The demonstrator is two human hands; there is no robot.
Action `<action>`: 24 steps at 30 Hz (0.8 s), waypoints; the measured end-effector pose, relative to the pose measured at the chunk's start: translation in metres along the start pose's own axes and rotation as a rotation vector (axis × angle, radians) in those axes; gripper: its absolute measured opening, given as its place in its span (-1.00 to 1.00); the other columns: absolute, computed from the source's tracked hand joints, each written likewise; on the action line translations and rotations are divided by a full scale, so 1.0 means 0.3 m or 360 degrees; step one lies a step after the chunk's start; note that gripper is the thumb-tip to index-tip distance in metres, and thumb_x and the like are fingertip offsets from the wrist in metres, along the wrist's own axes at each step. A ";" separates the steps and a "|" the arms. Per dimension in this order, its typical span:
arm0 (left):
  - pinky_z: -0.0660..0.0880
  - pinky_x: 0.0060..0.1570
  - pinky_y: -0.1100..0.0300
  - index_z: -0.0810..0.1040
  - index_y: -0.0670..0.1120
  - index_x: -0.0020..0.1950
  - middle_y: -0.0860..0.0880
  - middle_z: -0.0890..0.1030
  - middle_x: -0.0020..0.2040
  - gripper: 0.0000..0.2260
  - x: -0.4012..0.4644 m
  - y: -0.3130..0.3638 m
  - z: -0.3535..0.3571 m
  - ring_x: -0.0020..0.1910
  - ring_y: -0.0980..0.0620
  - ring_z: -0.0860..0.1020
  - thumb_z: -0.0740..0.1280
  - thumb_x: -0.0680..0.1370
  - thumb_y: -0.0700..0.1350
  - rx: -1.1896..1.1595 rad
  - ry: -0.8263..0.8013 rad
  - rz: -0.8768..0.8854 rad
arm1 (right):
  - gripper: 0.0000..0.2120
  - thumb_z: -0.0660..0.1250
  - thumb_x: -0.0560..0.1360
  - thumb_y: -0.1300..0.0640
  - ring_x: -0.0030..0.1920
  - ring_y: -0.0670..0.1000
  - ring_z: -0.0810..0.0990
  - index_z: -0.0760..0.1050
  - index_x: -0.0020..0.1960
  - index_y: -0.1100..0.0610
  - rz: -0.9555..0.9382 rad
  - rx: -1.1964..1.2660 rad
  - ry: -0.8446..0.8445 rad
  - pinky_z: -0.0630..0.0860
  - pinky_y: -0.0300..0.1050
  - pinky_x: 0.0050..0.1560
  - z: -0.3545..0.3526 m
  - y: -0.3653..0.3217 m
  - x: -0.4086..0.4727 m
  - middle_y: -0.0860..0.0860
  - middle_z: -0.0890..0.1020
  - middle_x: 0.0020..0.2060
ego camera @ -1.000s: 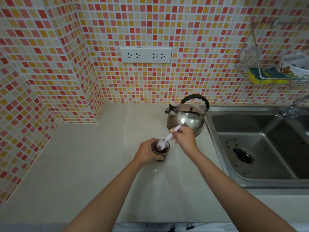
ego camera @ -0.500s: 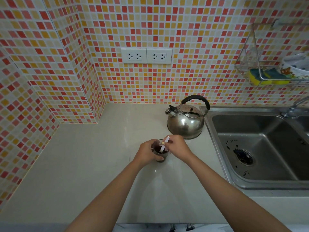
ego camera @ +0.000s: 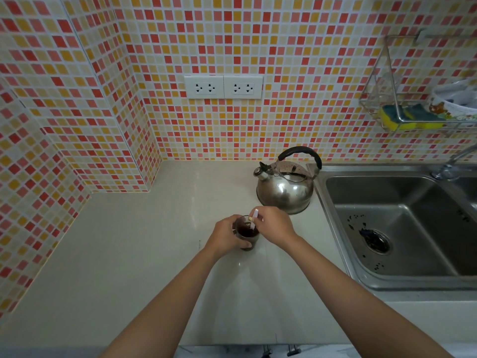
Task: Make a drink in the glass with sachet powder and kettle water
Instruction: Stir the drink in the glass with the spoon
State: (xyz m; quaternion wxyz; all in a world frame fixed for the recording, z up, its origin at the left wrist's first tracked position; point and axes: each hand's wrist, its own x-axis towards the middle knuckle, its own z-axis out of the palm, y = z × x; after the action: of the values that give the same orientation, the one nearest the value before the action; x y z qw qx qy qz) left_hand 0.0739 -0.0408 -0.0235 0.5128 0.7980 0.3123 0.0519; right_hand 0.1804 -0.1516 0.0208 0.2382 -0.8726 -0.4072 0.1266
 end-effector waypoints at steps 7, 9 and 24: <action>0.55 0.09 0.14 0.56 -0.02 0.18 0.01 0.65 0.05 -0.39 -0.003 0.002 -0.004 0.08 -0.04 0.61 0.62 0.17 -0.20 0.0048 0.0008 -0.0003 | -0.79 0.21 0.53 0.07 -0.12 0.12 0.60 0.63 -0.07 0.06 -0.0079 0.0064 -0.0115 0.46 -0.04 -0.14 0.008 -0.024 -0.003 0.08 0.67 -0.16; 0.54 0.15 0.09 0.55 -0.03 0.21 -0.02 0.64 0.10 -0.36 -0.004 0.005 -0.002 0.11 -0.04 0.59 0.62 0.17 -0.20 0.0053 0.0007 -0.0008 | -0.75 0.16 0.55 0.10 -0.10 0.12 0.59 0.62 -0.04 0.07 -0.0127 -0.0092 -0.0011 0.38 -0.08 -0.04 0.000 -0.018 -0.001 0.07 0.68 -0.15; 0.52 0.24 0.01 0.53 -0.05 0.27 -0.05 0.62 0.20 -0.36 -0.005 0.008 0.001 0.19 -0.07 0.56 0.61 0.22 -0.21 0.0049 -0.0003 -0.0027 | -0.80 0.22 0.52 0.27 -0.15 0.18 0.59 0.61 -0.13 0.29 0.0157 0.0404 -0.0099 0.47 -0.07 -0.17 0.010 -0.023 -0.004 0.20 0.63 -0.24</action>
State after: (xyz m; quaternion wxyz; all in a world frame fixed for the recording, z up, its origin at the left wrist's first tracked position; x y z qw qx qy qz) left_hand 0.0739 -0.0426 -0.0213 0.5011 0.8032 0.3193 0.0418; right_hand 0.1739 -0.1479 0.0219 0.3275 -0.8501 -0.3516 0.2156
